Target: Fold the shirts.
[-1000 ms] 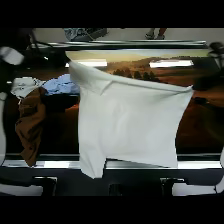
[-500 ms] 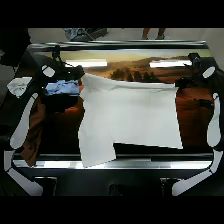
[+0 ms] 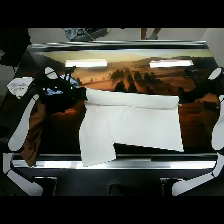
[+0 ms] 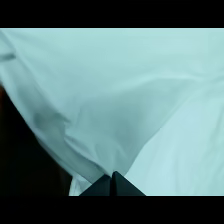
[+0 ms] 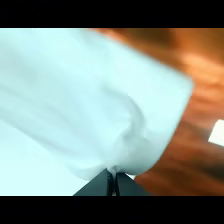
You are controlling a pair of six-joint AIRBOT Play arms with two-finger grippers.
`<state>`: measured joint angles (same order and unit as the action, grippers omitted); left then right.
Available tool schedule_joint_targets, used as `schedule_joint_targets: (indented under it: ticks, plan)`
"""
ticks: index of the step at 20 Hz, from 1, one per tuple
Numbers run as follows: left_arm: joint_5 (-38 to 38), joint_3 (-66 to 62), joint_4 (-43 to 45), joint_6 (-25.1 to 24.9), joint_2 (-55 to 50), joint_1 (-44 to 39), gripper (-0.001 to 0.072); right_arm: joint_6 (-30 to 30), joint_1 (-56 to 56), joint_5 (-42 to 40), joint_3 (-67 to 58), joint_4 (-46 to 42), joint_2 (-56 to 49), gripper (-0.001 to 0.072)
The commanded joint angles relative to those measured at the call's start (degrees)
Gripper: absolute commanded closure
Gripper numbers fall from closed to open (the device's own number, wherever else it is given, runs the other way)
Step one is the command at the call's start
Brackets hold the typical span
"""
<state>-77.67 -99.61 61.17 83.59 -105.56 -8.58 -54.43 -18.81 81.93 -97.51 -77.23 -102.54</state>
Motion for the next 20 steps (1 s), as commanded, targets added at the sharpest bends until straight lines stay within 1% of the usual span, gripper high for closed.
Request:
schedule_joint_targets:
  ticks: [1, 2, 3, 4, 6, 8, 10, 11, 12, 14, 16, 18, 20]
  plan:
    - [-6.3, 3.2, 2.3, 1.5, -1.1, -0.7, 0.0624, -0.4, -0.3, 5.2, 3.6, 0.3, 0.1, 0.064]
    - [-6.3, 3.2, 1.7, 1.6, -1.1, -0.3, 0.043, -0.4, -0.5, 5.9, 3.1, 0.8, 0.6, 0.0472]
    - [-6.7, 2.7, 1.1, 2.4, -0.6, 0.5, 0.0253, -0.5, -1.0, 7.4, 2.3, 0.9, 1.7, 0.0271]
    - [-7.5, 2.1, 0.7, 2.6, 0.2, 1.5, 0.0226, -0.4, -1.8, 8.3, 1.7, 1.4, 3.3, 0.02]
    - [-10.1, 1.7, 0.9, 2.3, 2.5, 4.0, 0.0226, -0.4, -5.6, 11.0, 1.5, 1.4, 7.2, 0.0199]
    - [-12.4, 3.7, 1.0, 2.3, 4.9, 6.2, 0.0229, -0.9, -11.4, 16.9, 2.2, 1.3, 9.7, 0.0199]
    - [-12.2, 11.1, 1.0, 0.9, 8.4, 6.7, 0.023, -1.0, -16.2, 16.3, 7.9, 1.0, 13.0, 0.0199]
    - [-11.3, 17.0, 1.0, -0.5, 10.6, 6.4, 0.023, -0.8, -17.9, 14.8, 12.5, 0.9, 14.8, 0.0199]
    - [-9.6, 23.3, 1.0, -1.7, 13.1, 5.9, 0.023, -0.2, -19.1, 13.1, 17.3, 1.0, 16.5, 0.0199]
    - [-2.8, 37.0, 0.7, -3.4, 18.5, 5.5, 0.0233, 0.6, -19.6, 9.4, 24.8, 0.7, 18.6, 0.0199]
    - [2.4, 48.1, -0.5, -4.4, 22.6, 5.2, 0.0233, 1.8, -19.5, 6.6, 29.1, 1.8, 18.9, 0.0199]
    - [5.4, 54.5, -5.8, -8.0, 24.2, 5.1, 0.0232, 2.6, -19.5, 5.0, 30.7, 1.7, 18.9, 0.0199]
    - [8.5, 57.1, -10.1, -9.9, 24.2, 4.8, 0.0233, 2.8, -19.5, 4.5, 30.9, 1.7, 18.9, 0.0199]
